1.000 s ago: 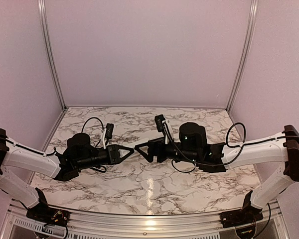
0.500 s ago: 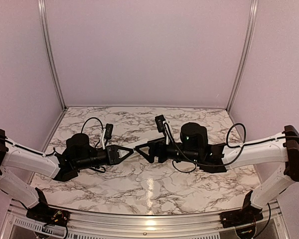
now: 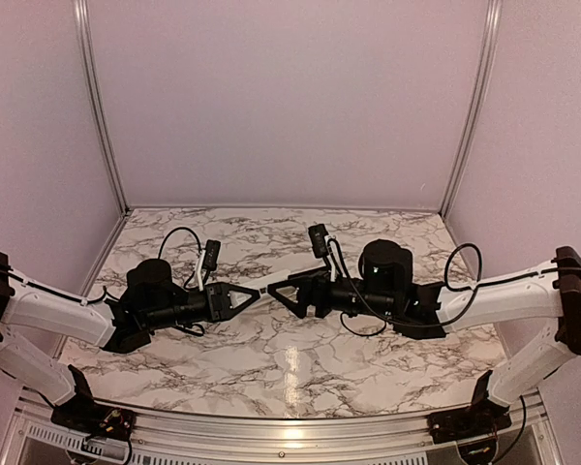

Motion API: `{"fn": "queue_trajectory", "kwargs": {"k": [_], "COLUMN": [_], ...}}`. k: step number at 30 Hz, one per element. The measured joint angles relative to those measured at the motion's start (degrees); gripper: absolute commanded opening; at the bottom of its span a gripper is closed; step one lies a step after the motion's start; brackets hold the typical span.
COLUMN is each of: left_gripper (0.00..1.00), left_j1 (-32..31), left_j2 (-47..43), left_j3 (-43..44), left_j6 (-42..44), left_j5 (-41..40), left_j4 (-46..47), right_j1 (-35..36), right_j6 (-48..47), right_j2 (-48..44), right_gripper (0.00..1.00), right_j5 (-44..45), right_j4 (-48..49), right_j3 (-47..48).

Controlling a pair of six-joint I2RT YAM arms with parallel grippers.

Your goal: Unload the batteries from the remote control

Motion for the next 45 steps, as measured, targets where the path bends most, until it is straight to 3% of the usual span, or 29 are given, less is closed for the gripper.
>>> {"fn": "queue_trajectory", "kwargs": {"k": [15,45], "left_gripper": [0.0,0.0], "left_j1": [0.0,0.1], "left_j2": [0.0,-0.5], "left_j3": [0.0,0.0], "left_j6": [2.0,4.7], "left_j5": [2.6,4.0], "left_j4": [1.3,1.9], "right_j1": [-3.5,-5.0], "right_j6": [4.0,5.8], "right_j2": [-1.3,-1.3], "right_gripper": [0.87,0.87], "right_j5": [-9.8,-14.8], "right_j4": [9.7,14.8], "right_j3": [-5.2,-7.1]}}
